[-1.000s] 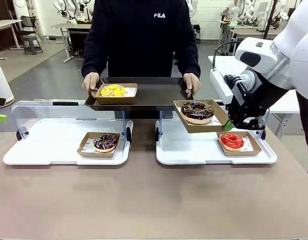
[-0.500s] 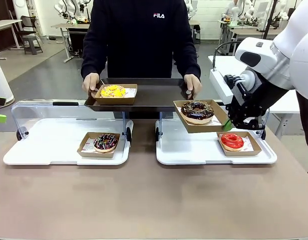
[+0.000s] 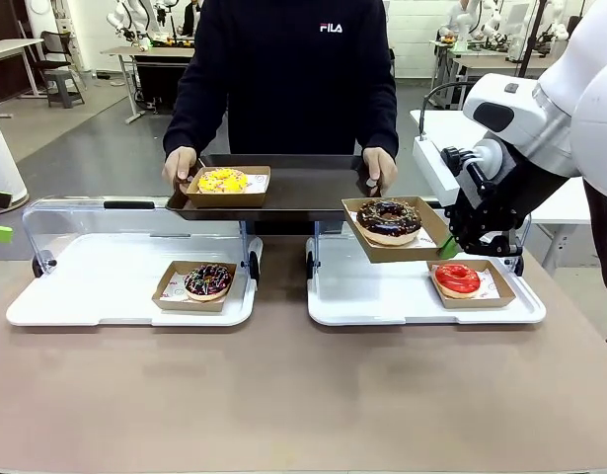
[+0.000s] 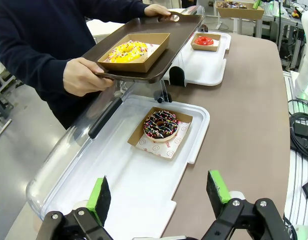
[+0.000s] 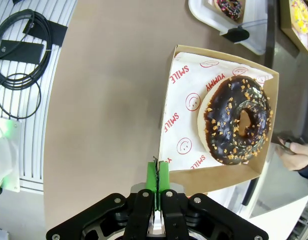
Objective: Provide the desired donut to the person.
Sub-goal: Place the picked Paper togo box onto the Handle tray extended by the person.
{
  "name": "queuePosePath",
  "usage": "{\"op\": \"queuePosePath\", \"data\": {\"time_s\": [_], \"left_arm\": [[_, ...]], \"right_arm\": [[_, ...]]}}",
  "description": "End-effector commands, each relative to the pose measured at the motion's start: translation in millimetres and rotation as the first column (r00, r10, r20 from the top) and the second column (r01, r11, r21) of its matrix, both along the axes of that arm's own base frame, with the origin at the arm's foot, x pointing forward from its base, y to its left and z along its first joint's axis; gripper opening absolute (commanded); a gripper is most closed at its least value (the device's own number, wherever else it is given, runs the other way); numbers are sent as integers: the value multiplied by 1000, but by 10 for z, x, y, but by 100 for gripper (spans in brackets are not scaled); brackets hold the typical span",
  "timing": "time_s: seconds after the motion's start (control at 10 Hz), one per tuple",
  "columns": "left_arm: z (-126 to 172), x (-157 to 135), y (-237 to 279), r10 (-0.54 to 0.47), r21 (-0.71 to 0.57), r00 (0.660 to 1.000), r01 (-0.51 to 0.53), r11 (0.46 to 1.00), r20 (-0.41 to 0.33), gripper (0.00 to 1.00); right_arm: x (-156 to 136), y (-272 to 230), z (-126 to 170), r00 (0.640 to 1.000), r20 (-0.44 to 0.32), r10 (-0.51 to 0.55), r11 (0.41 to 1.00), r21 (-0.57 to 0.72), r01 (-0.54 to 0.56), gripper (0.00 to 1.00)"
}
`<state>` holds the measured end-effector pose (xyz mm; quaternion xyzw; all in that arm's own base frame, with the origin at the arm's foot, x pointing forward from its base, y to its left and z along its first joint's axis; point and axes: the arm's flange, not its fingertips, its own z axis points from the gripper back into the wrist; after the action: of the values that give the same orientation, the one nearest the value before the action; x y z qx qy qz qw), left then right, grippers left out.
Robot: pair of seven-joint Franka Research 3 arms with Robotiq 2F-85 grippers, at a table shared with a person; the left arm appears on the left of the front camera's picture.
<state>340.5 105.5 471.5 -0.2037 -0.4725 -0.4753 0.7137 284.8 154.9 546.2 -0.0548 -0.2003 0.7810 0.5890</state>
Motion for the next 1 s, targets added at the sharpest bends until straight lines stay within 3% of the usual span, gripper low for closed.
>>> {"op": "queuePosePath", "data": {"time_s": [0.0,0.1,0.3,0.5,0.6,0.8,0.9], "left_arm": [[-36,6,3,-7,-15,1000,7,1000,28,100],[-36,6,3,-7,-15,1000,7,1000,28,100],[-36,6,3,-7,-15,1000,7,1000,28,100],[-36,6,3,-7,-15,1000,7,1000,28,100],[-36,6,3,-7,-15,1000,7,1000,28,100],[-36,6,3,-7,-15,1000,7,1000,28,100],[-36,6,3,-7,-15,1000,7,1000,28,100]], "right_arm": [[-21,7,-47,1000,3,-8,1000,-16,8,0],[0,0,0,1000,0,0,1000,0,0,2],[417,298,516,1000,-17,-3,1000,25,4,2],[891,706,861,994,-61,-85,996,18,86,2],[1104,869,906,993,-77,-92,995,18,94,2],[1528,1111,840,975,-39,-218,976,22,219,2],[1695,1179,738,982,-60,-180,983,27,182,2]]}}
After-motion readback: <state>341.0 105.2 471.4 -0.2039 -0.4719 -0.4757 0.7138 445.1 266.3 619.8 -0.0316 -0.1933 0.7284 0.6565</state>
